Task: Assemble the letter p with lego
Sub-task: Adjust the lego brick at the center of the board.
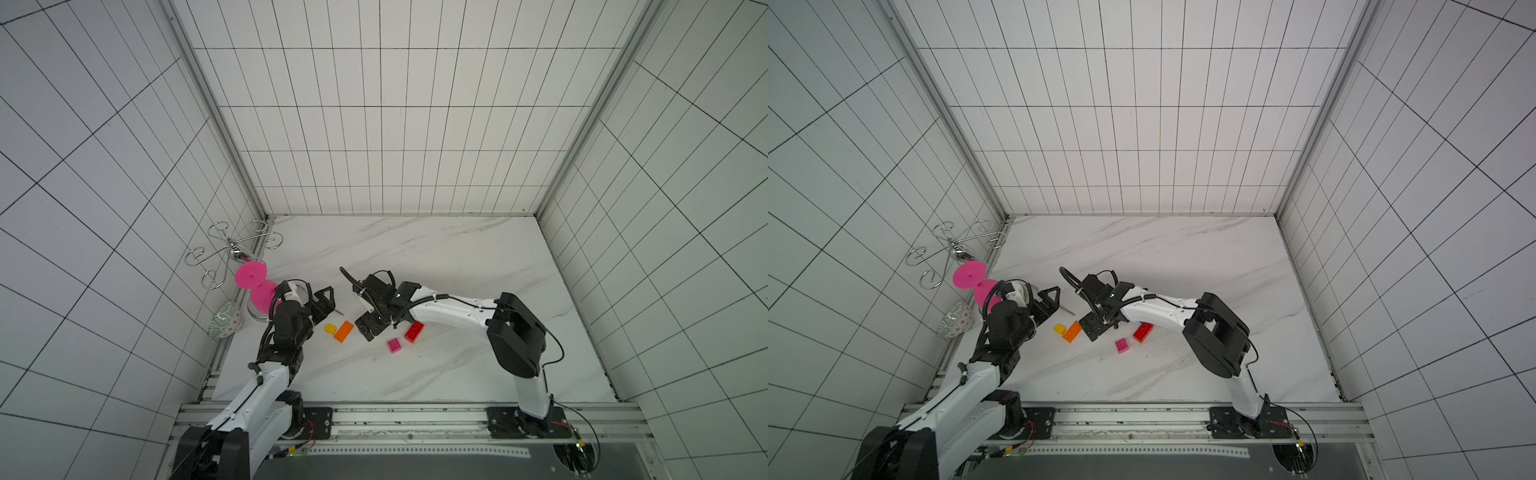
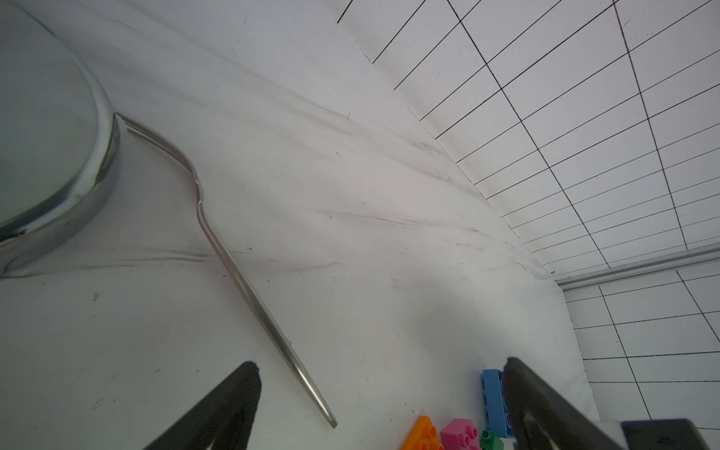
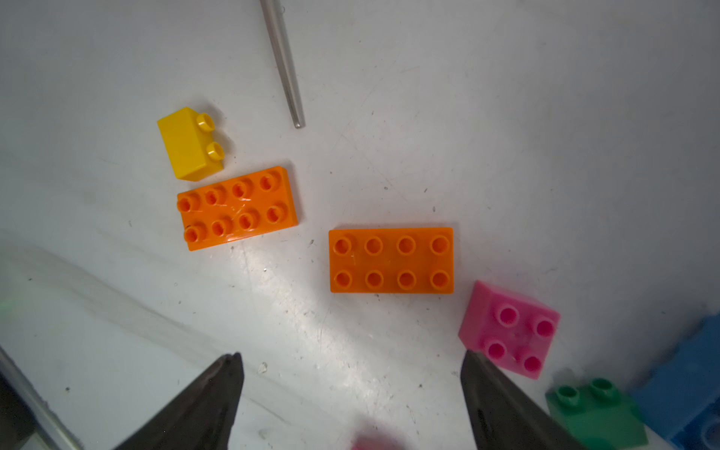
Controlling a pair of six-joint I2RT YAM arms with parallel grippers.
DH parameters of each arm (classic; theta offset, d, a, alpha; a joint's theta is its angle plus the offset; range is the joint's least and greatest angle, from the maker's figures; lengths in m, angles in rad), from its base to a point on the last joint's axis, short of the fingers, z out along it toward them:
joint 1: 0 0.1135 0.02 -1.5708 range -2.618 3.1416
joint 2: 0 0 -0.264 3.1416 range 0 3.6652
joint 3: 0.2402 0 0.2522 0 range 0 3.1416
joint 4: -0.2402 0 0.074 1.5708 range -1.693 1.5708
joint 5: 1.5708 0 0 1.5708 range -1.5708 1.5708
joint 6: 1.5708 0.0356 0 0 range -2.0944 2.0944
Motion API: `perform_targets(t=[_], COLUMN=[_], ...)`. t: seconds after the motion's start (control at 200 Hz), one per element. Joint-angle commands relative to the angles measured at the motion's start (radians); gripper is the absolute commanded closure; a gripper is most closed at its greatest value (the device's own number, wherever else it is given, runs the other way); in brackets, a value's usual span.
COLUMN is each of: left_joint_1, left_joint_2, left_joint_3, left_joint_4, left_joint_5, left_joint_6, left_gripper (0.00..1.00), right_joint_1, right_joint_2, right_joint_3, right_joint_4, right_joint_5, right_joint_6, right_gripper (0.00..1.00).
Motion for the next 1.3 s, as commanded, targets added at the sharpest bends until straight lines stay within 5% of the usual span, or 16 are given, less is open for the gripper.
perform_targets(t=[0.0,0.49,0.735,0.95,1.294], left_joint_1=[0.004,0.005,0.005,0.004,-0.056], left_joint_2=[-0.012,-0.030,-0.025,-0.027,-0.054], left_joint_3=[0.021,0.020,0.023,0.029,0.009], left_joint_4=[-0.002,-0.007,-0.002,0.007,0.113], left_joint_5=[-0.019,-0.024,-0.009,0.030,0.090], left_joint_6=[0.008,0.006,0.007,0.023,0.060], left_gripper=[0.03,0.03,0.03,0.03,0.03], right_joint_1=[0.001,0.001,0.001,-0.031,-0.124], right_joint_2=[0.059,0.241,0.275,0.239,-0.004], right_joint_3=[0.093,0.260,0.276,0.237,0.116], right_joint_4=[-0.053,-0.175,-0.180,-0.174,-0.116], right_joint_5=[0.042,0.171,0.109,0.007,-0.137], right_joint_6=[-0.006,-0.006,0.001,0.032,0.082], right_gripper=[0.07,0.05,0.29,0.44,0.45])
